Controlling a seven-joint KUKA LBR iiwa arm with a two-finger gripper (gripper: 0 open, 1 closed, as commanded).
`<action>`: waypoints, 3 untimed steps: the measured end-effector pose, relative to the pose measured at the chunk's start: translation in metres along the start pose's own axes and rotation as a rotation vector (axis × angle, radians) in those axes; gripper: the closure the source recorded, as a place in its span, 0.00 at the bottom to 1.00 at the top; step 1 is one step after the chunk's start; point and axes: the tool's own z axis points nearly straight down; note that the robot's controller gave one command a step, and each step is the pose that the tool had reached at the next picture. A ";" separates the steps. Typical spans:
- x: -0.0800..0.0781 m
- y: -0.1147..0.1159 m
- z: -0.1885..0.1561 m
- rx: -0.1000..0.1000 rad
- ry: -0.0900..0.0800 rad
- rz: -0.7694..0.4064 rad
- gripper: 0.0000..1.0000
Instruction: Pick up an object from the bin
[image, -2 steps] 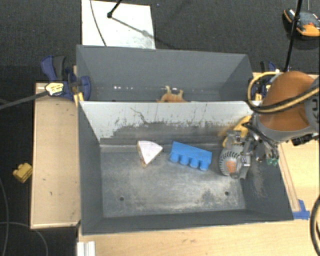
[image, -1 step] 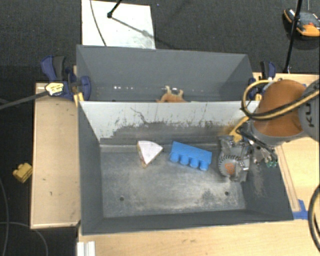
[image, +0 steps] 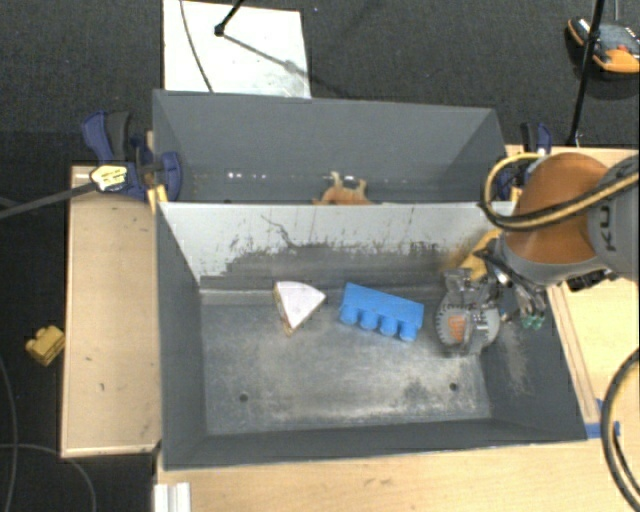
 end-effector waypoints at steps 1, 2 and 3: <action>0.000 0.000 0.000 0.000 0.000 -0.001 1.00; 0.014 0.000 -0.054 0.012 -0.001 0.015 1.00; 0.016 0.007 -0.110 0.016 -0.005 -0.009 1.00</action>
Offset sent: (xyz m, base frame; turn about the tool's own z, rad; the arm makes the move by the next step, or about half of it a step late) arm -0.0313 0.0043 0.1605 0.0404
